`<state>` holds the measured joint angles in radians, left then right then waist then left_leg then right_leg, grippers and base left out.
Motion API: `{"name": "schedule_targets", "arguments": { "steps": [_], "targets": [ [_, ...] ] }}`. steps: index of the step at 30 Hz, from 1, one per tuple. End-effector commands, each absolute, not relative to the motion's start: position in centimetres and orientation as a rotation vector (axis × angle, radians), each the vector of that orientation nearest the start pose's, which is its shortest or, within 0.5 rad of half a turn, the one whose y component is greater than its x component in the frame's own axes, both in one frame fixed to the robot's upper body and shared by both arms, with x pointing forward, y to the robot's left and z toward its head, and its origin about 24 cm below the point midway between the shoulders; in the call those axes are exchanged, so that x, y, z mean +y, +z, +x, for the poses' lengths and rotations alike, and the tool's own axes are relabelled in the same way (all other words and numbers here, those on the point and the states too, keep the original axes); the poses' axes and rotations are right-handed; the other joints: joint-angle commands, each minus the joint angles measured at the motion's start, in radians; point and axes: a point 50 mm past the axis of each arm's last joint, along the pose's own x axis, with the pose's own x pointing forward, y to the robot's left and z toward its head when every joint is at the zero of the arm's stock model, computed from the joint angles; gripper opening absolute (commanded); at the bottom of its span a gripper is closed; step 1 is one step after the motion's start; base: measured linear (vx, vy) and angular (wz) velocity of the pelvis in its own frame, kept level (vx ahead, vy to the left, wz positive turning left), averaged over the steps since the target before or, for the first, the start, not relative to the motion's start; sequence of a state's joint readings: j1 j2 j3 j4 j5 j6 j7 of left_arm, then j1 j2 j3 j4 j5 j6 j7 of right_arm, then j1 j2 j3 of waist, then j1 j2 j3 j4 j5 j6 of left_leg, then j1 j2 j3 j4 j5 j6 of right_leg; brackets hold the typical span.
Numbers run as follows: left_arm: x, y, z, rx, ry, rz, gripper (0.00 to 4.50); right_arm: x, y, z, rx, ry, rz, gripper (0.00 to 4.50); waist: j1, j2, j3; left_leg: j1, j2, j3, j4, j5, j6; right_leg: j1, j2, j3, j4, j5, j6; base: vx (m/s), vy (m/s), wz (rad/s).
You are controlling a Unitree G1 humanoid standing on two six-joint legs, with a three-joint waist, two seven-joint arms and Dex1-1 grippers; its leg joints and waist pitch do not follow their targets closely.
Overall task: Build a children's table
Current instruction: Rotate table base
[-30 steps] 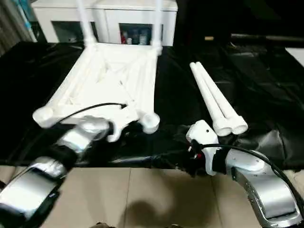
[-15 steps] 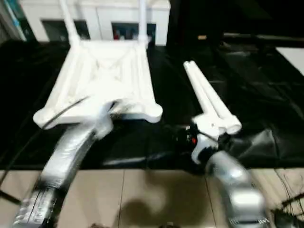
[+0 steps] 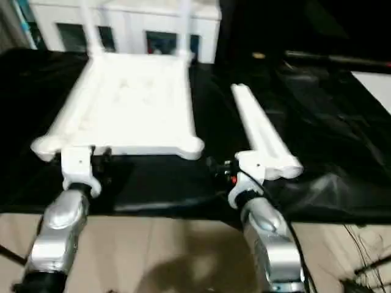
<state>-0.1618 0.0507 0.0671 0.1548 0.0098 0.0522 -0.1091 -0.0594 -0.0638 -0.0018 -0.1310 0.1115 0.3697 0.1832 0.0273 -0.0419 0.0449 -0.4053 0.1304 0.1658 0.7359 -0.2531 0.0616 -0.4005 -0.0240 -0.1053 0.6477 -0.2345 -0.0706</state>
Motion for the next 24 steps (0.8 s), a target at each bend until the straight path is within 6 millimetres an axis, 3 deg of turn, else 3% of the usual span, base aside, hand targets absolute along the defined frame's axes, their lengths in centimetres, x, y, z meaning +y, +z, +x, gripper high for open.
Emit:
{"name": "schedule_targets", "arguments": {
  "steps": [1, 2, 3, 4, 5, 6, 7, 8, 9, 10, 11, 12, 13, 14, 15, 16, 17, 18, 19, 20, 21, 22, 23, 24],
  "targets": [
    [16.6, 4.7, 28.3, 0.04, -0.077, 0.056, 2.03, -14.0, 5.2, 26.3, 0.17, 0.237, 0.059, 3.86, 0.021, 0.001, -0.049, -0.034, 0.029, -0.039, -0.088, -0.011, 0.039, 0.1, -0.175, 0.104, -0.154, -0.17, 0.036, -0.051, -0.141, -0.01],
    [16.4, 4.8, 28.1, 0.029, -0.105, 0.038, 2.03, -13.9, 5.1, 26.3, 0.173, 0.248, 0.061, 3.86, 0.03, 0.036, -0.064, -0.002, 0.089, -0.069, -0.139, 0.025, 0.09, 0.085, -0.158, 0.074, -0.157, -0.126, 0.129, -0.06, -0.113, -0.04],
    [16.2, 4.9, 27.8, 0.012, -0.122, 0.039, 2.03, -13.7, 4.9, 26.3, 0.171, 0.267, 0.057, 3.86, 0.012, 0.042, -0.065, 0.03, 0.202, -0.132, -0.185, 0.014, 0.161, 0.067, -0.143, 0.051, -0.111, -0.085, 0.147, -0.022, -0.104, -0.04],
    [16.2, 5.0, 27.7, 0.001, -0.129, 0.036, 2.03, -13.6, 4.9, 26.4, 0.17, 0.273, 0.055, 3.86, 0.012, 0.045, -0.069, 0.057, 0.242, -0.147, -0.192, 0.005, 0.188, 0.051, -0.151, 0.055, -0.081, -0.066, 0.132, -0.022, -0.104, -0.04],
    [16.3, 5.0, 27.5, -0.002, -0.127, 0.022, 2.03, -13.3, 4.8, 26.4, 0.168, 0.29, 0.064, 3.86, 0.006, 0.04, -0.058, 0.07, 0.256, -0.145, -0.205, -0.049, 0.195, 0.033, -0.158, 0.068, -0.053, -0.075, 0.105, -0.006, -0.082, 0.05],
    [16.5, 5.3, 27.2, -0.012, -0.113, 0.027, 2.03, -12.7, 4.8, 26.5, 0.169, 0.316, 0.064, 3.86, -0.001, 0.0, -0.022, 0.073, 0.16, -0.076, -0.212, -0.404, 0.013, 0.046, -0.177, 0.095, -0.101, -0.318, 0.012, -0.03, -0.079, 0.08],
    [16.6, 5.3, 27.1, -0.011, -0.112, 0.027, 2.03, -12.6, 4.8, 26.5, 0.172, 0.318, 0.067, 3.86, 0.009, -0.002, -0.006, 0.085, 0.104, -0.048, -0.167, -0.46, -0.052, 0.039, -0.19, 0.091, -0.155, -0.621, 0.03, -0.03, -0.079, 0.08],
    [16.7, 5.3, 27.0, -0.01, -0.11, 0.027, 2.03, -12.5, 4.7, 26.5, 0.178, 0.321, 0.072, 3.86, 0.015, -0.017, 0.014, 0.167, 0.039, -0.005, -0.016, -0.281, -0.072, -0.023, -0.218, 0.07, -0.293, -1.141, 0.121, -0.089, -0.099, 0.01],
    [16.9, 5.2, 26.6, 0.002, -0.11, 0.02, 2.03, -12.1, 4.6, 26.6, 0.188, 0.334, 0.088, 3.86, 0.013, -0.035, 0.008, 0.129, 0.024, -0.001, -0.031, -0.237, -0.045, 0.057, -0.196, 0.051, -0.289, -1.188, 0.166, -0.006, -0.062, -0.14],
    [16.9, 5.2, 26.6, 0.003, -0.11, 0.02, 2.03, -12.0, 4.6, 26.6, 0.189, 0.336, 0.09, 3.86, 0.01, -0.005, 0.02, 0.173, 0.066, -0.01, -0.094, -0.353, -0.05, 0.073, -0.165, -0.039, -0.292, -1.043, 0.199, -0.006, -0.062, -0.14],
    [17.2, 5.2, 26.4, 0.01, -0.105, 0.031, 2.03, -11.8, 4.6, 26.6, 0.189, 0.346, 0.085, 3.86, 0.01, -0.005, 0.02, 0.173, 0.066, -0.01, -0.094, -0.353, -0.05, 0.073, -0.165, -0.039, -0.292, -1.043, 0.199, 0.0, 0.0, 0.0],
    [17.7, 5.3, 26.1, 0.016, -0.099, 0.049, 2.03, -11.2, 4.7, 26.7, 0.183, 0.371, 0.077, 3.86, -0.02, 0.045, -0.011, 0.202, 0.254, -0.135, -0.303, -0.722, -0.074, 0.085, -0.091, -0.047, 0.018, -0.336, 0.095, 0.0, 0.0, 0.0],
    [17.8, 5.4, 26.0, 0.016, -0.099, 0.048, 2.03, -11.0, 4.9, 26.8, 0.176, 0.385, 0.073, 3.86, -0.05, 0.033, -0.019, 0.215, 0.233, -0.145, -0.309, -0.701, -0.069, 0.039, -0.074, -0.039, 0.027, -0.171, 0.069, 0.0, 0.0, 0.0],
    [17.8, 5.4, 26.0, 0.018, -0.099, 0.048, 2.03, -10.9, 4.9, 26.8, 0.172, 0.391, 0.069, 3.86, -0.061, 0.034, 0.0, 0.219, 0.193, -0.112, -0.311, -0.726, -0.051, 0.004, -0.073, -0.022, 0.047, -0.069, 0.005, 0.084, 0.02, -0.13],
    [17.7, 5.5, 26.0, 0.019, -0.105, 0.05, 2.03, -10.8, 5.2, 27.0, 0.156, 0.406, 0.06, 3.86, -0.067, 0.027, -0.003, 0.216, 0.151, -0.093, -0.3, -0.681, -0.043, 0.025, -0.09, 0.003, 0.01, -0.086, -0.029, 0.058, -0.02, -0.07],
    [17.6, 5.5, 26.1, 0.017, -0.109, 0.052, 2.03, -10.8, 5.4, 27.2, 0.145, 0.411, 0.053, 3.86, -0.07, 0.005, -0.014, 0.207, 0.114, -0.073, -0.272, -0.622, -0.032, 0.048, -0.102, 0.022, -0.031, -0.124, -0.037, 0.058, -0.02, -0.07],
    [17.5, 5.6, 26.1, 0.016, -0.112, 0.052, 2.03, -10.8, 5.5, 27.3, 0.138, 0.413, 0.049, 3.86, -0.06, -0.019, -0.03, 0.168, 0.068, -0.05, -0.238, -0.531, -0.018, 0.099, -0.118, 0.055, -0.065, -0.184, -0.026, 0.048, -0.062, -0.27],
    [17.2, 5.8, 26.3, 0.011, -0.122, 0.058, 2.03, -10.8, 5.9, 27.6, 0.125, 0.418, 0.06, 3.86, 0.033, -0.034, -0.054, 0.046, 0.011, -0.049, -0.023, -0.156, 0.003, 0.23, -0.292, 0.218, -0.184, -0.45, -0.124, 0.082, -0.035, 0.05],
    [16.9, 5.9, 26.5, 0.005, -0.133, 0.055, 2.03, -10.8, 6.2, 27.9, 0.111, 0.423, 0.074, 3.86, 0.031, -0.044, -0.057, 0.013, 0.023, -0.063, 0.005, -0.095, 0.0, 0.237, -0.283, 0.236, -0.176, -0.392, -0.196, 0.082, -0.035, 0.05],
    [16.8, 6.0, 26.6, 0.002, -0.134, 0.058, 2.03, -10.8, 6.3, 28.3, 0.1, 0.421, 0.073, 3.86, 0.045, -0.035, -0.04, -0.021, 0.042, -0.079, 0.003, 0.006, -0.015, 0.236, -0.26, 0.205, -0.167, -0.252, -0.293, 0.141, 0.014, 0.31],
    [16.6, 6.2, 26.8, -0.007, -0.139, 0.065, 2.03, -10.8, 6.3, 28.6, 0.097, 0.417, 0.06, 3.86, 0.04, -0.037, -0.037, -0.029, 0.059, -0.072, -0.044, 0.104, -0.019, 0.217, -0.211, 0.142, -0.153, -0.151, -0.325, 0.134, -0.007, 0.11],
    [16.5, 6.3, 26.9, -0.012, -0.142, 0.069, 2.03, -10.9, 6.3, 28.7, 0.097, 0.413, 0.048, 3.86, 0.039, -0.017, -0.042, -0.017, 0.063, -0.064, -0.101, 0.17, -0.006, 0.207, -0.155, 0.09, -0.138, -0.152, -0.294, 0.134, -0.007, 0.11],
    [16.5, 6.4, 27.0, -0.015, -0.14, 0.078, 2.03, -11.0, 6.3, 28.9, 0.099, 0.407, 0.048, 3.86, 0.035, -0.004, -0.047, 0.011, 0.063, -0.05, -0.153, 0.218, 0.009, 0.198, -0.101, 0.047, -0.132, -0.164, -0.239, 0.146, 0.012, 0.07],
    [16.7, 6.6, 27.1, -0.022, -0.14, 0.083, 2.03, -10.9, 6.3, 29.1, 0.098, 0.402, 0.061, 3.86, -0.017, 0.045, -0.053, 0.164, 0.153, -0.165, -0.214, 0.123, 0.163, 0.051, -0.006, -0.008, 0.033, -0.176, -0.052, 0.186, -0.003, 0.06]
  ]
}}
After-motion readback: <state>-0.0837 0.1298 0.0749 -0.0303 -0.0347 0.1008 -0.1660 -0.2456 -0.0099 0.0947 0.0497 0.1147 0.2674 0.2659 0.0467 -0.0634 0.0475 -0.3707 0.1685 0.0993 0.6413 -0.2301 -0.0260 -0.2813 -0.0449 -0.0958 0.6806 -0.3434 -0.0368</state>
